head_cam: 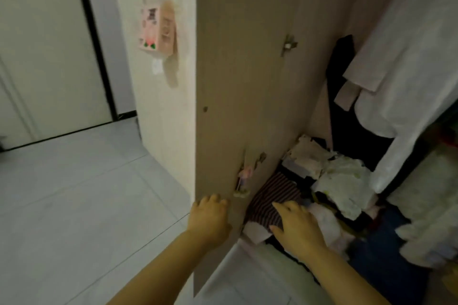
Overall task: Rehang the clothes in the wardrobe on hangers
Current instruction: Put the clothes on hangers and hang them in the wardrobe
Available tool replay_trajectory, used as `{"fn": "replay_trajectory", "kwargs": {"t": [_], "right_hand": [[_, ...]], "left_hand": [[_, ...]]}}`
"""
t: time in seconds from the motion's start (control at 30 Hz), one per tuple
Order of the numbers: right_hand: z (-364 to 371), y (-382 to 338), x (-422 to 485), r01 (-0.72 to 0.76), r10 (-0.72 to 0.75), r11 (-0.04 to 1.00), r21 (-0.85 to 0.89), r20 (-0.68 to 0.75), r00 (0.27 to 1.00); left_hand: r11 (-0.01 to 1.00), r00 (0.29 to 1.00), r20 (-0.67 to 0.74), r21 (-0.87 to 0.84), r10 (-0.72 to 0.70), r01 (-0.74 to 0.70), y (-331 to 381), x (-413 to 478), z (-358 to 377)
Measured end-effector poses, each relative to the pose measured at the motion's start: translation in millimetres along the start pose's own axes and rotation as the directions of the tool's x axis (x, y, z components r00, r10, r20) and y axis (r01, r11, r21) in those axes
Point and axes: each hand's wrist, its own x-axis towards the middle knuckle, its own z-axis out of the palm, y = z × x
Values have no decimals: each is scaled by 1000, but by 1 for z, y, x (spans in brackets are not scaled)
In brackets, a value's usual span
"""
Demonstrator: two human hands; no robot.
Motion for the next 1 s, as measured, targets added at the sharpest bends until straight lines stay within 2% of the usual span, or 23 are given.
{"fn": "replay_trajectory", "kwargs": {"t": [0.13,0.27,0.4,0.57,0.73,0.9,1.0], "right_hand": [[26,-67,-25,111,-114,993,35,91,989],[38,-140,-33,276,-286,957,91,114,952],[47,-222,-35,453,-463,886,96,139,876],[64,-330,-39,640,-641,765,74,179,746],[81,-443,-40,759,-749,649,50,214,627],[95,-556,-35,841,-821,540,29,239,519],[105,-614,-30,868,-844,496,16,243,478]], "left_hand": [[983,982,-24,-5,-186,186,-62,-76,7],[931,930,-30,-34,-365,364,-124,-141,7],[841,841,-33,-66,-540,537,-180,-201,6],[696,699,-33,-134,-714,705,-250,-279,7],[541,552,-13,-218,-834,812,-328,-351,7],[433,444,-21,-271,-896,860,-409,-406,0],[372,381,-23,-275,-924,887,-458,-434,-6]]}}
